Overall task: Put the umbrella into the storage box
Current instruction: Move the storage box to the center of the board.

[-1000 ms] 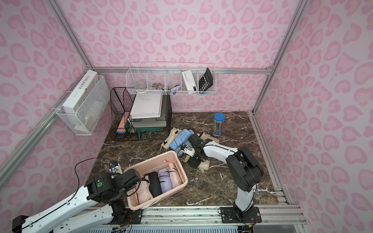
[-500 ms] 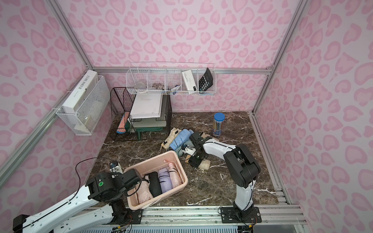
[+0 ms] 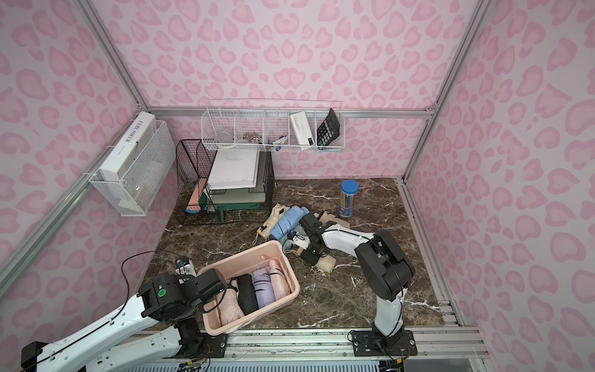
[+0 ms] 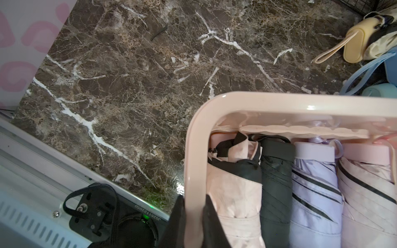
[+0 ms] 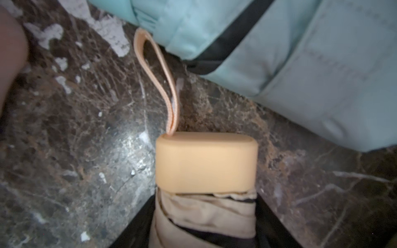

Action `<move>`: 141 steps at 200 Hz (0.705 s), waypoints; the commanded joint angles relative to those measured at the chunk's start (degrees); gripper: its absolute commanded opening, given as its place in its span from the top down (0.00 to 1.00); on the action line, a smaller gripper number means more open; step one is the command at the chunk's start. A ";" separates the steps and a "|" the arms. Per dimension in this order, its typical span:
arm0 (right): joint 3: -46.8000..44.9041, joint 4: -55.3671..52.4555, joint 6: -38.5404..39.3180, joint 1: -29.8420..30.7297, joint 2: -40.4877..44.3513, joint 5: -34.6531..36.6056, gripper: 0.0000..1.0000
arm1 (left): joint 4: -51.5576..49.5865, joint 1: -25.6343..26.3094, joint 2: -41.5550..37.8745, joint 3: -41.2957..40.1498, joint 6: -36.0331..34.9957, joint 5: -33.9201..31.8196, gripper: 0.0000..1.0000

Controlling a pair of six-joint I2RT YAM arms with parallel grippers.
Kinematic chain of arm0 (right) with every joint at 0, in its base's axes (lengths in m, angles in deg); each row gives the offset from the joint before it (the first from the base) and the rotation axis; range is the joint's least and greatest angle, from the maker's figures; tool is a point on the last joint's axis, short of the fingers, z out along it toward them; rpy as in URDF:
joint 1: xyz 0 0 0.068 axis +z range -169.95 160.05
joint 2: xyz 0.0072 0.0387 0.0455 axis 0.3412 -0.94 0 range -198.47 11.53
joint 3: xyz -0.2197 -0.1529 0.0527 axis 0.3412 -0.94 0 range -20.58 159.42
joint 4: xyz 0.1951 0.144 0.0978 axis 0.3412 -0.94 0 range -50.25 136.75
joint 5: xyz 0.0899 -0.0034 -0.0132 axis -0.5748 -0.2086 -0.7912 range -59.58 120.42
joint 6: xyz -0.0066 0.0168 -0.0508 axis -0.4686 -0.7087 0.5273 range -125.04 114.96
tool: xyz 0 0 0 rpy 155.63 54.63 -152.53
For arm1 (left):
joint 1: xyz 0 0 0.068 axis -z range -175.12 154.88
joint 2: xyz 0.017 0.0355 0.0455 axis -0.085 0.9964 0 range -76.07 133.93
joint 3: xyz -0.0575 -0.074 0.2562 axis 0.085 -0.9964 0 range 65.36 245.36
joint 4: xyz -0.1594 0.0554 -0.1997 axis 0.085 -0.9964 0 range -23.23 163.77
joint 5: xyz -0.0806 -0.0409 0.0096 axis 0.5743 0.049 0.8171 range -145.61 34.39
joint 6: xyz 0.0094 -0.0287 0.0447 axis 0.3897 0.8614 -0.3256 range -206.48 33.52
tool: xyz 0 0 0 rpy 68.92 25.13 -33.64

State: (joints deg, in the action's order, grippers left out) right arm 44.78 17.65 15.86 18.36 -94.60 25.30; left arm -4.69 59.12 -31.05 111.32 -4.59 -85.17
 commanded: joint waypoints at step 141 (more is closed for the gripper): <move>-8.59 -1.55 -15.57 -0.41 21.29 0.80 0.82 | 4.74 -0.10 1.83 1.40 -3.23 -2.40 0.99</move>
State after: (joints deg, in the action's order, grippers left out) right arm 36.92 16.01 5.55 18.18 -76.96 25.84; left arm -4.40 59.09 -29.22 112.54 -6.28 -86.00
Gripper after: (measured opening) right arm 0.183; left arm 0.147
